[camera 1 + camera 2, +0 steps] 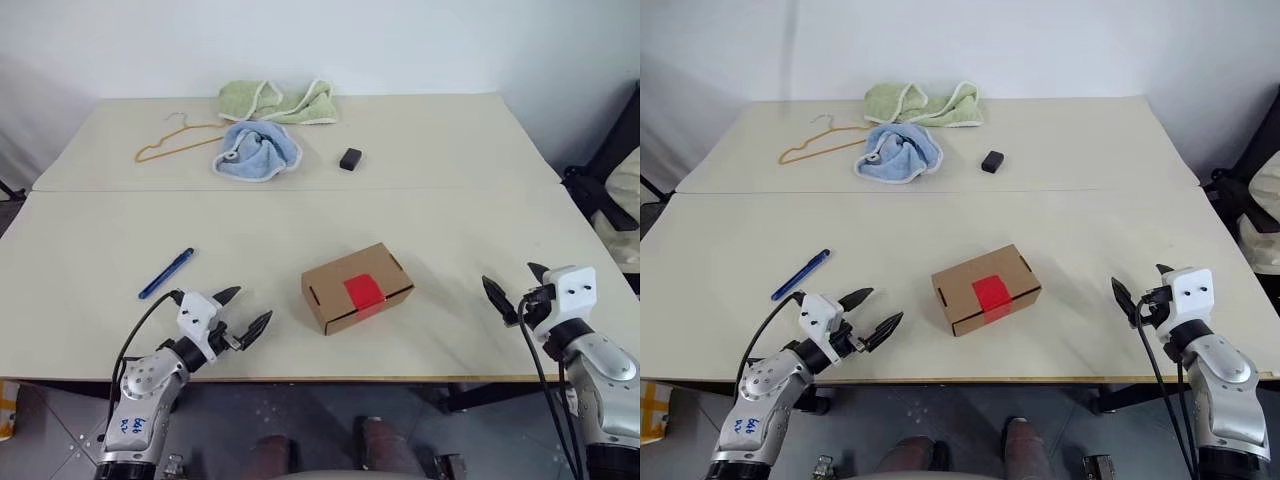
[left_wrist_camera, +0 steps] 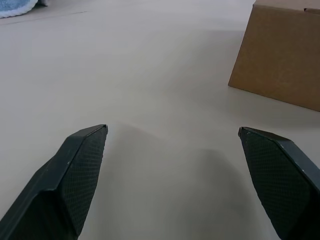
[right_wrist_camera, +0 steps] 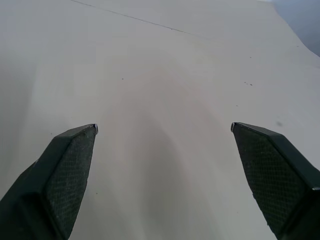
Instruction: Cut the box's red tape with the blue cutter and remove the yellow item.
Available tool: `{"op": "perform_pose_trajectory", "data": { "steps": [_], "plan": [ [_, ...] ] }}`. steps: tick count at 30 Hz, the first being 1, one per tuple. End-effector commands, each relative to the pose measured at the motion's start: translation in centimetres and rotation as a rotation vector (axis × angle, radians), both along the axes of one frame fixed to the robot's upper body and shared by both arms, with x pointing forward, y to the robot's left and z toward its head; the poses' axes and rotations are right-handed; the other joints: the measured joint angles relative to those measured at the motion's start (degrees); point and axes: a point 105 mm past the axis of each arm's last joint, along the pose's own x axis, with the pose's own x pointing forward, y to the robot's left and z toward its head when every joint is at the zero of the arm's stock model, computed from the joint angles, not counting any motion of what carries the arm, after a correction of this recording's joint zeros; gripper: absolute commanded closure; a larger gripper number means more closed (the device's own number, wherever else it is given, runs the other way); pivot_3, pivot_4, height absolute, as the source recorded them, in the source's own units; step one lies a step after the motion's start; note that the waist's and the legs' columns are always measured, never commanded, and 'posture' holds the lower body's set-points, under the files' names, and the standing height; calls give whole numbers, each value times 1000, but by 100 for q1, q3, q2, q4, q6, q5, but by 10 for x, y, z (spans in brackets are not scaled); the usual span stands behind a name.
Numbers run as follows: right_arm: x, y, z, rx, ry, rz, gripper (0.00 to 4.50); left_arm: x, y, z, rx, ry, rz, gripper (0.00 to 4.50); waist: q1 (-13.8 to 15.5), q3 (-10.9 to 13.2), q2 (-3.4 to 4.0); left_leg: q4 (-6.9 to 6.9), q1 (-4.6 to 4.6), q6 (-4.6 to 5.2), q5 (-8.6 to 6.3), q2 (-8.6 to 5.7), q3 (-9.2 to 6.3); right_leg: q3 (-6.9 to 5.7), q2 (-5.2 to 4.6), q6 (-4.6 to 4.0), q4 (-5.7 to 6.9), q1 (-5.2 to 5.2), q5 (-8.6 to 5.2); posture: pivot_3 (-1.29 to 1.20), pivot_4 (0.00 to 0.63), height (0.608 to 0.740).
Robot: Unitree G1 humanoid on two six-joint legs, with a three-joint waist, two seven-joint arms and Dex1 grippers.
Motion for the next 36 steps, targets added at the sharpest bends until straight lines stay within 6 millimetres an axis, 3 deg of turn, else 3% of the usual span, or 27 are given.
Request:
{"op": "perform_pose_trajectory", "data": {
  "steps": [1, 8, 13, 17, 21, 27, 29, 36],
  "plan": [
    [-1, -3, 14, -34, -40, 4, 0, 8, 15, -1, 56, 3, 86, 42, 0, 0, 0, 0, 0, 0, 0, 0, -1, 0, 0, 0, 0, 0, 0, 0, 150, 740],
    [0, -5, 10, -47, 46, -41, 0, 11, 9, -1, 28, 67, 55, 42, 1, 0, 0, -1, 0, 0, 0, -1, -3, -2, -3, 0, 0, 0, 0, 0, 150, 740],
    [1, 1, 13, -84, 72, -30, 0, 15, -6, 15, -7, 22, -31, 42, 11, 1, -1, 0, -2, 0, 0, -1, -6, -4, -6, -1, -2, 0, 0, 0, 150, 740],
    [-1, 19, 25, 38, 68, 51, 870, 30, -9, 12, 55, 65, -34, 827, 13, 3, -5, 0, -12, 0, 0, -3, -14, -13, -7, -1, -9, -3, 0, 0, 150, 740],
    [-8, 40, 29, 57, 107, 117, 2277, 39, -14, 13, 67, 71, -70, 2118, 4, 4, -6, -7, -15, 0, -1, -3, -17, -16, -6, -1, -13, -7, 0, 0, 150, 740],
    [-31, 90, 25, 74, 238, 296, 4383, 60, -26, 16, 100, 53, -138, 4000, 38, 5, -9, -6, -21, 0, -2, -4, -27, -23, -8, -1, -16, -10, 0, 0, 150, 740],
    [-36, 100, 25, 76, 261, 335, 4500, 67, -30, 19, 110, 35, -157, 4477, 51, 7, -12, -3, -22, 0, -2, -6, -28, -24, -10, -1, -16, -9, 0, 0, 150, 740],
    [-42, 131, 17, 85, 331, 439, 4500, 84, -55, 26, 94, -1, -256, 4477, 144, 21, -37, -3, -30, 0, -2, -9, -36, -37, -11, -1, -20, -13, 0, 0, 150, 740]
  ]
}}
